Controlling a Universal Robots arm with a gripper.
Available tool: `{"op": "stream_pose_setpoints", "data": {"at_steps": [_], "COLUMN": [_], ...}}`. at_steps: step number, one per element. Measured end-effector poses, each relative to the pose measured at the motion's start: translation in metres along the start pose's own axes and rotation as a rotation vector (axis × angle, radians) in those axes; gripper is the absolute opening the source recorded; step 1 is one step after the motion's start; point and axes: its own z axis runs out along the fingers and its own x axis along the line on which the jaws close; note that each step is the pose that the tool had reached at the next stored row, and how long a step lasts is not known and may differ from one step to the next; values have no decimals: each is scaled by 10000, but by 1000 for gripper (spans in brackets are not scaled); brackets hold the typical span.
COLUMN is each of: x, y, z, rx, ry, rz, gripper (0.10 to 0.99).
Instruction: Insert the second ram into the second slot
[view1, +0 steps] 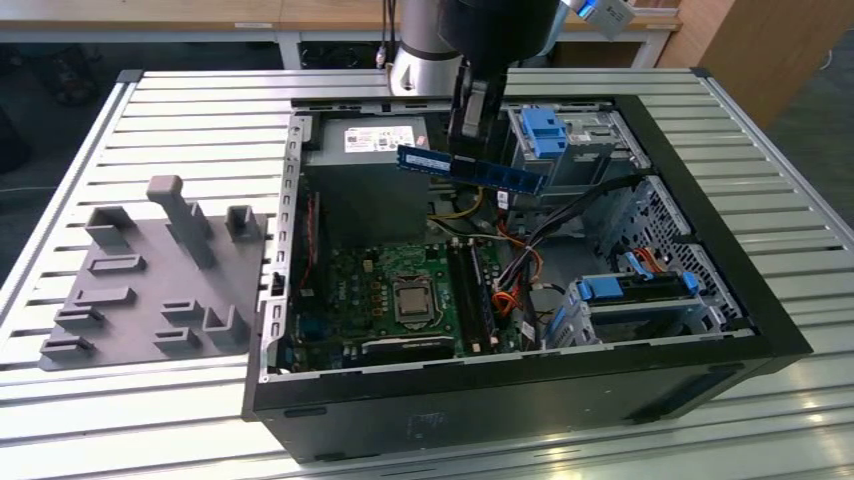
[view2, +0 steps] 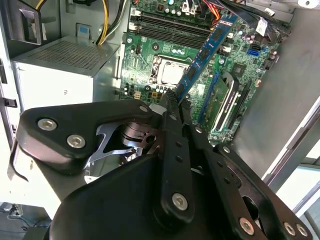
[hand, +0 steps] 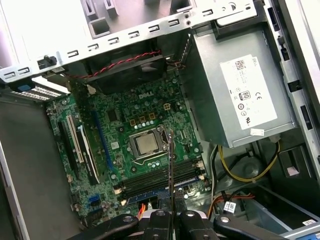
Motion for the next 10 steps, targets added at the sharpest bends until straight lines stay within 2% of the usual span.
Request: {"op": "stream_pose_setpoints", "data": {"at_steps": [10], "x": [0], "y": [0], "z": [0], "rx": [4], "ry": [-10], "rz": [284], "gripper": [137]}}
